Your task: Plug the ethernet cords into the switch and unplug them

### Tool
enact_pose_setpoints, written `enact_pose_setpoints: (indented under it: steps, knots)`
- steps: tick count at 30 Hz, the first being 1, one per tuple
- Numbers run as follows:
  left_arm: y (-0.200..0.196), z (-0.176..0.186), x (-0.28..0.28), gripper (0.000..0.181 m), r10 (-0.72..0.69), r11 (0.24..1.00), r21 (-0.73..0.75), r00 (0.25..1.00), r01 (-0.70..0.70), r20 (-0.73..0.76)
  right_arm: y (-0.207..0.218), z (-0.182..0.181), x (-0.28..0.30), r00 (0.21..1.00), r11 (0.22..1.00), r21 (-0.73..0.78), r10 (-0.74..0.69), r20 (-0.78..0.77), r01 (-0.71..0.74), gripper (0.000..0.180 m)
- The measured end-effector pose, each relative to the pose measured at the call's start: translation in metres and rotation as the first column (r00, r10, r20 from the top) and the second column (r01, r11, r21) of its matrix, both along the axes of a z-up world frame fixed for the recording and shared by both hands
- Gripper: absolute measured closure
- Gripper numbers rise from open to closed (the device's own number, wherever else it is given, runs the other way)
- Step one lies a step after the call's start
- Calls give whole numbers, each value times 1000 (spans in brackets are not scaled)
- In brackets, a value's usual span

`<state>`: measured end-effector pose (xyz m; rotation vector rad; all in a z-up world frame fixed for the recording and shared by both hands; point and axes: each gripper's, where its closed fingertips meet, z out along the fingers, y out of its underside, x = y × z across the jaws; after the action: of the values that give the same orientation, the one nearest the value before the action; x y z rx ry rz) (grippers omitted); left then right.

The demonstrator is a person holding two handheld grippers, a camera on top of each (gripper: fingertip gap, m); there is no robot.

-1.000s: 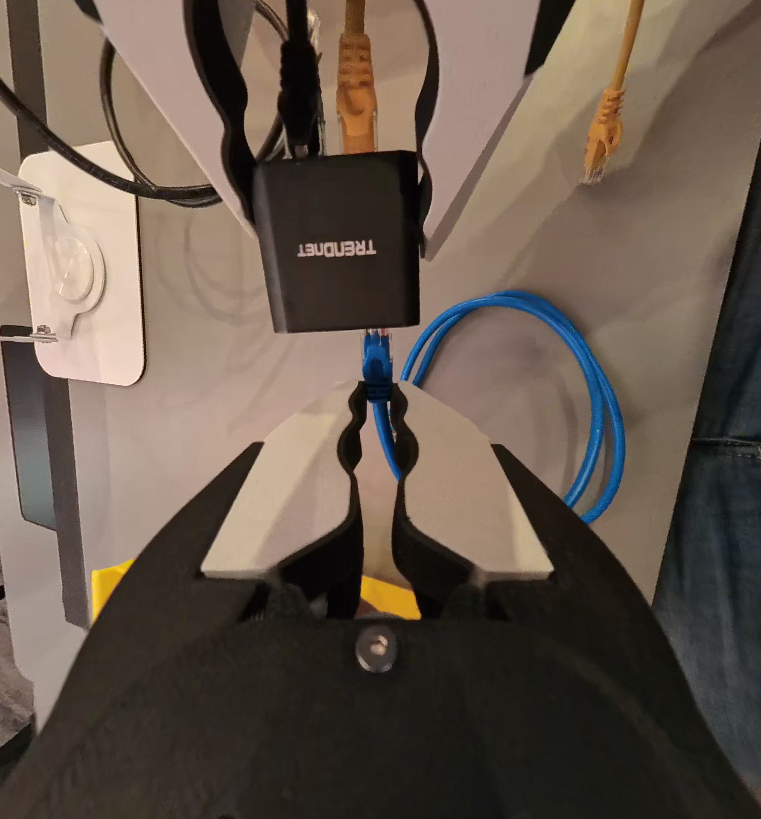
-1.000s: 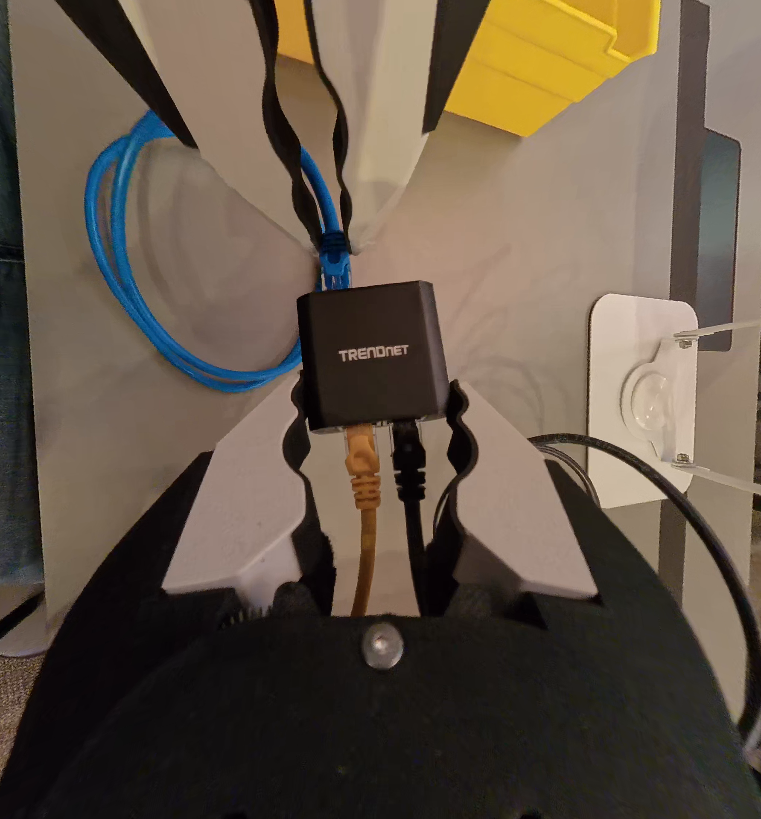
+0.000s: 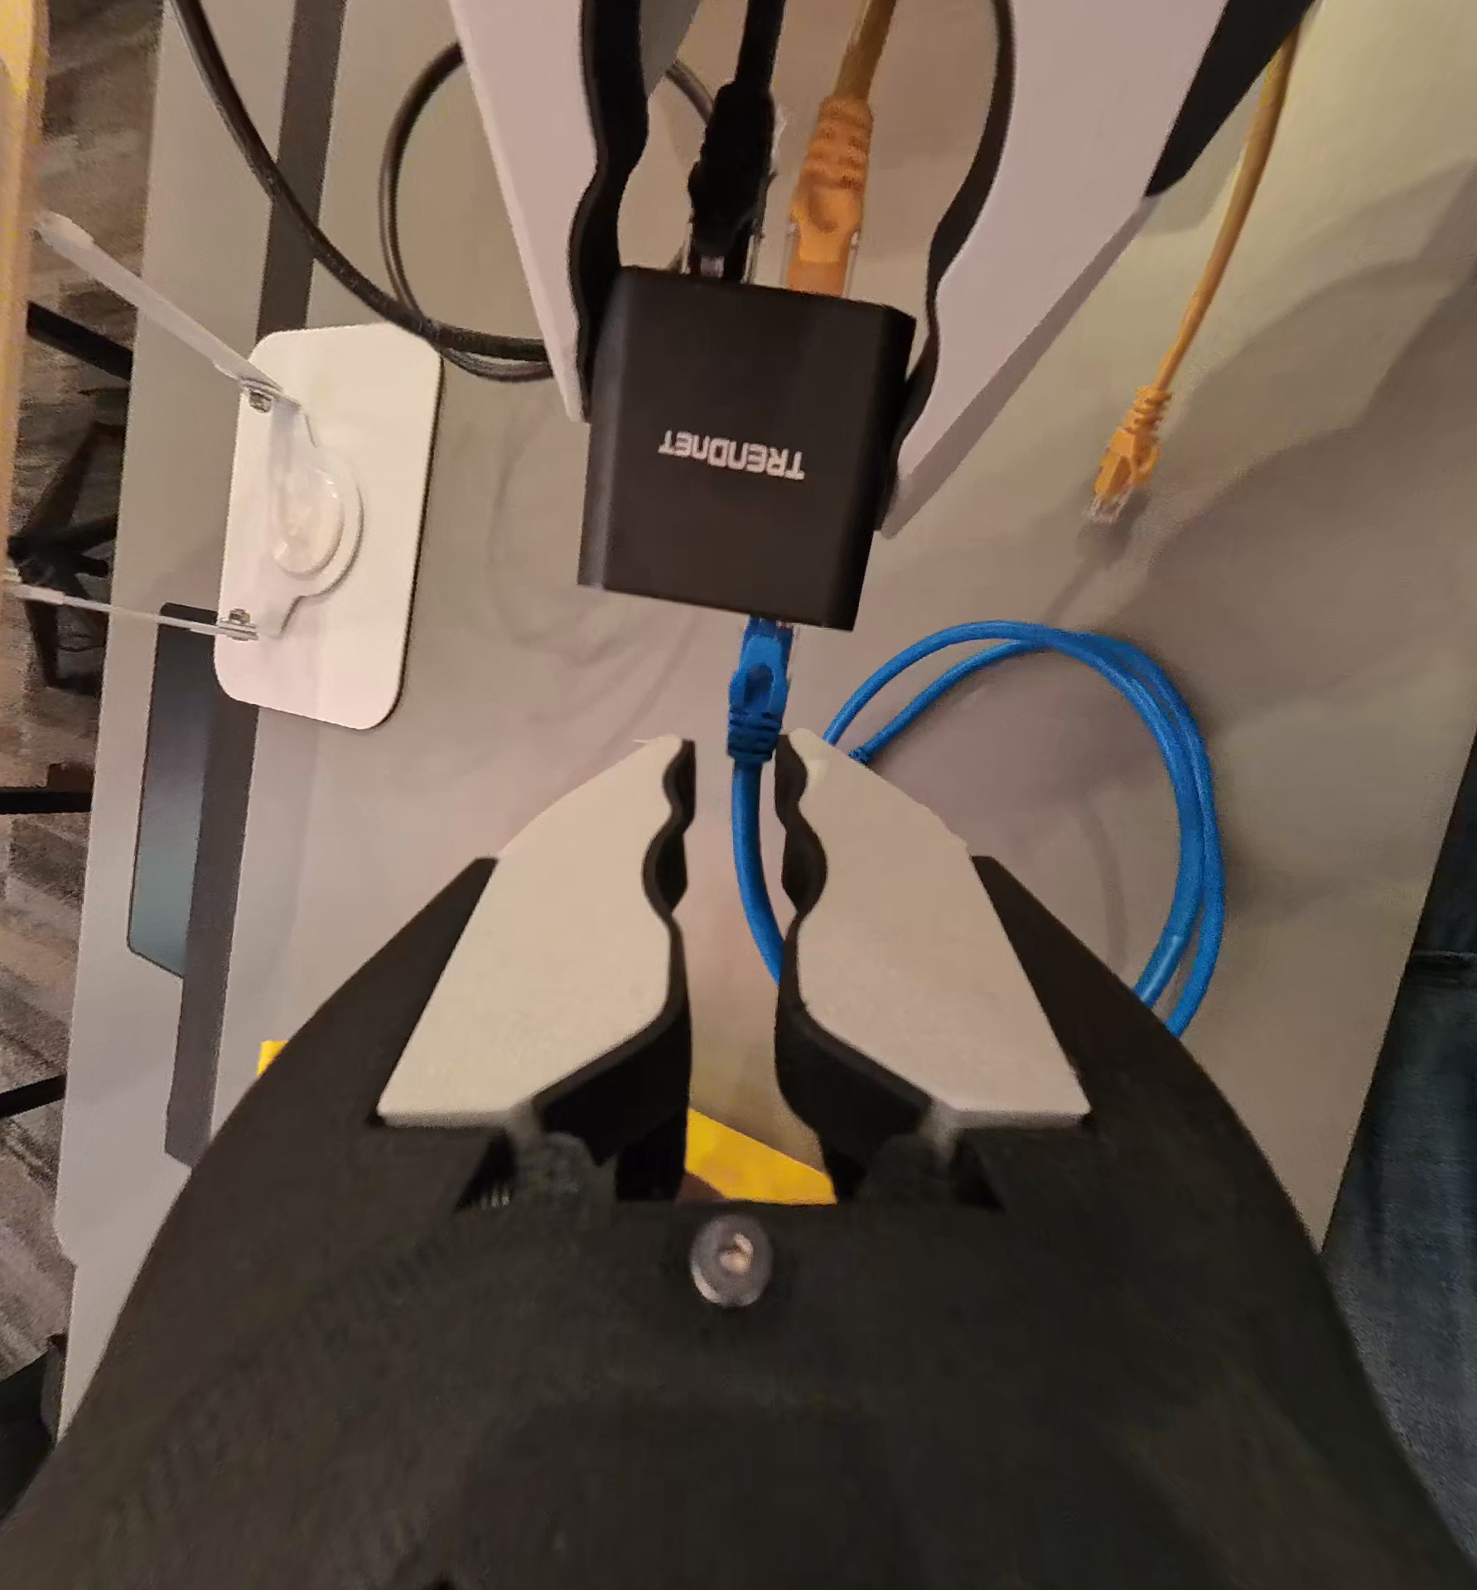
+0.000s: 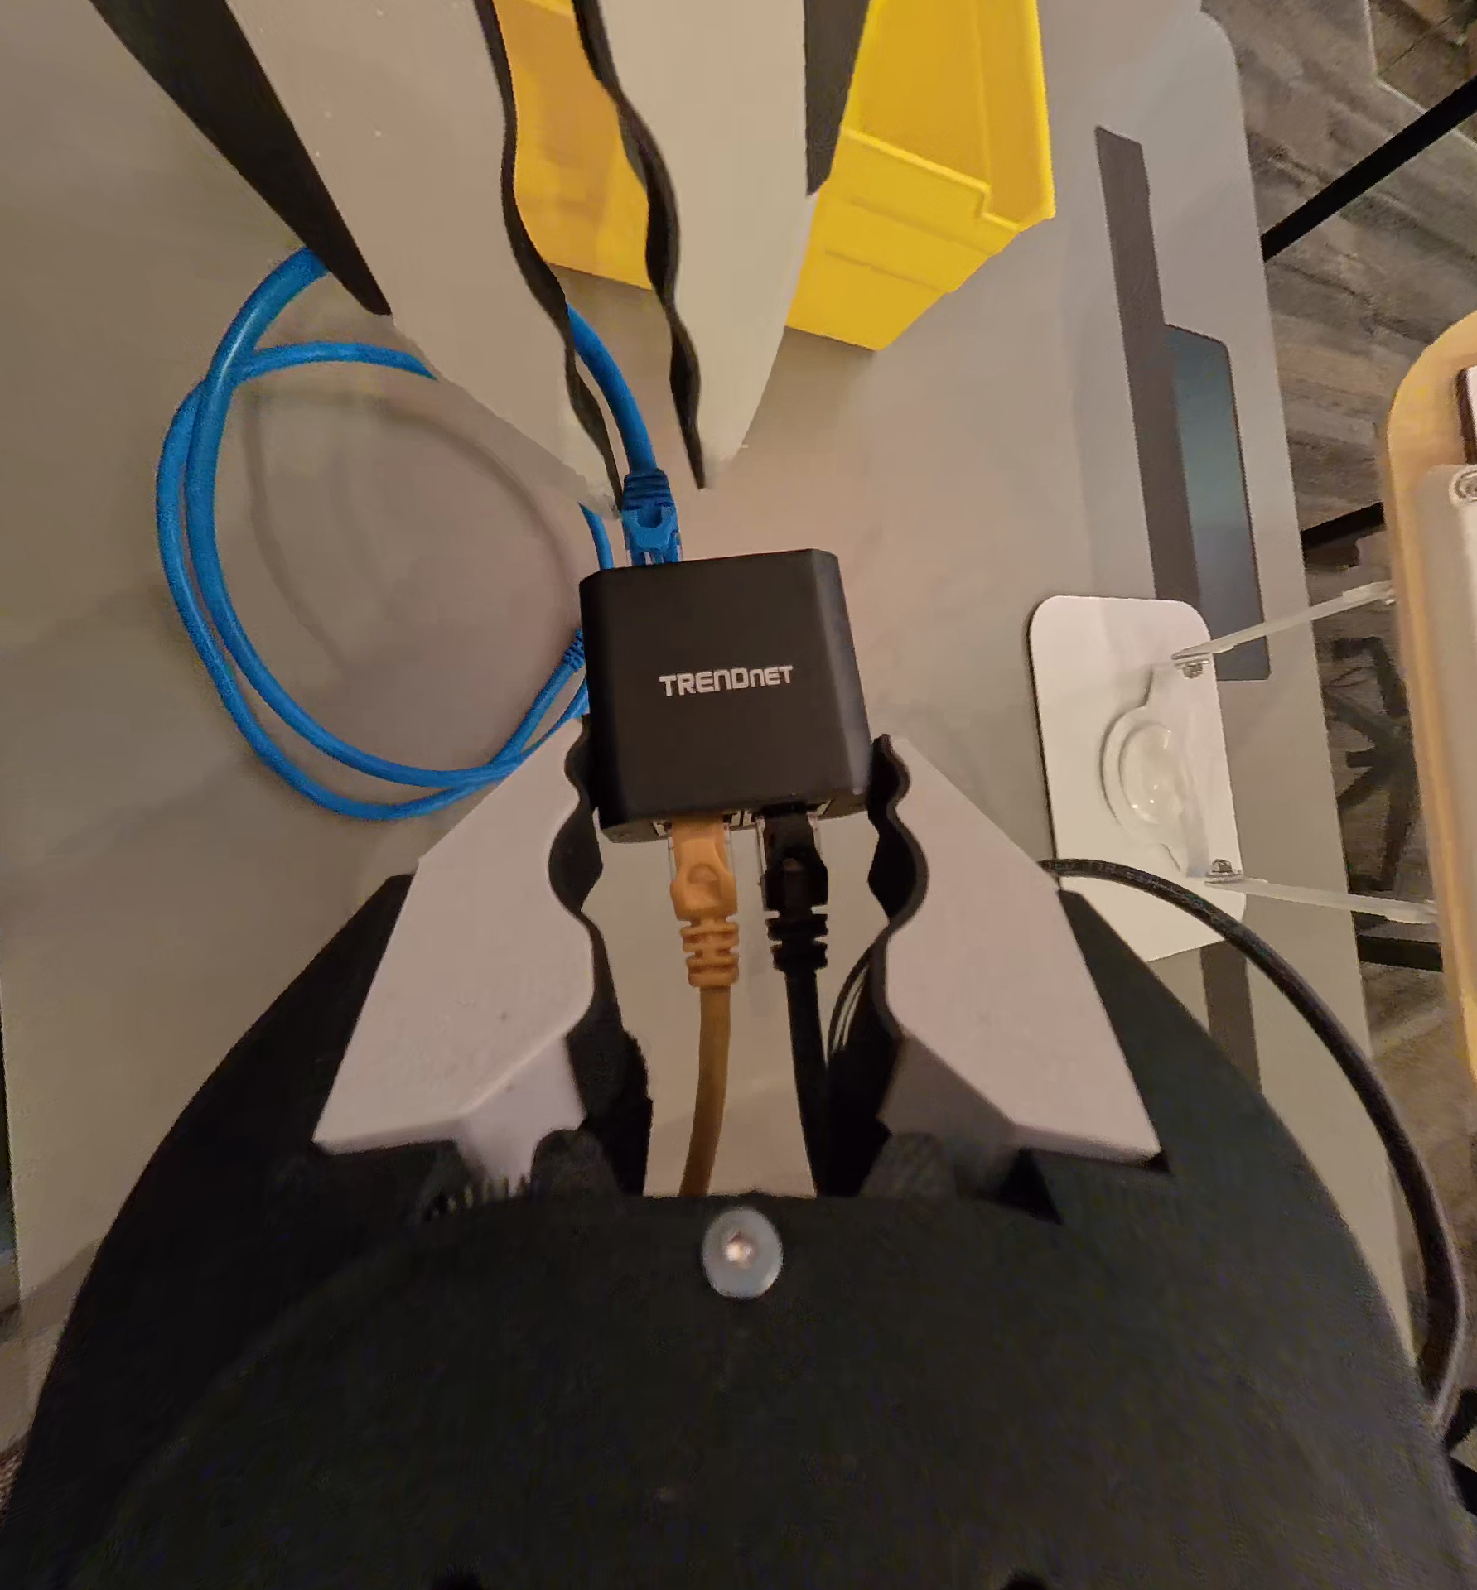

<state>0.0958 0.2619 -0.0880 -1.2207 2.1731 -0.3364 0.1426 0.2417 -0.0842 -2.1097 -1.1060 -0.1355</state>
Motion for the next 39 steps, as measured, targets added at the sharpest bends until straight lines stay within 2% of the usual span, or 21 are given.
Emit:
enact_pose_setpoints:
  steps: [1, 6, 16, 26, 34, 39]
  knots:
    - [1, 1, -1, 162, 3, 1000, 2, 1000, -3, 3, 0, 1, 0, 1000, 1000, 1, 0, 8, 0, 118]
    - [14, 10, -4, 152, 37, 998, 55, 999, -39, 35, -1, 8, 3, 1000, 1000, 18, -9, 30, 9, 118]
    - [23, 24, -5, 149, 57, 991, 119, 994, -68, 91, 2, 16, 10, 997, 998, 48, -44, 66, 40, 118]
    - [46, 50, -9, 153, 118, 983, 121, 976, -141, 182, 3, 21, 19, 994, 996, 69, -70, 89, 64, 118]
    - [57, 51, -10, 150, 144, 973, 149, 970, -175, 193, 4, 24, 20, 992, 994, 82, -76, 99, 68, 118]
    - [77, 63, -15, 152, 229, 943, 184, 940, -279, 251, 5, 41, 24, 991, 990, 118, -91, 94, 80, 118]
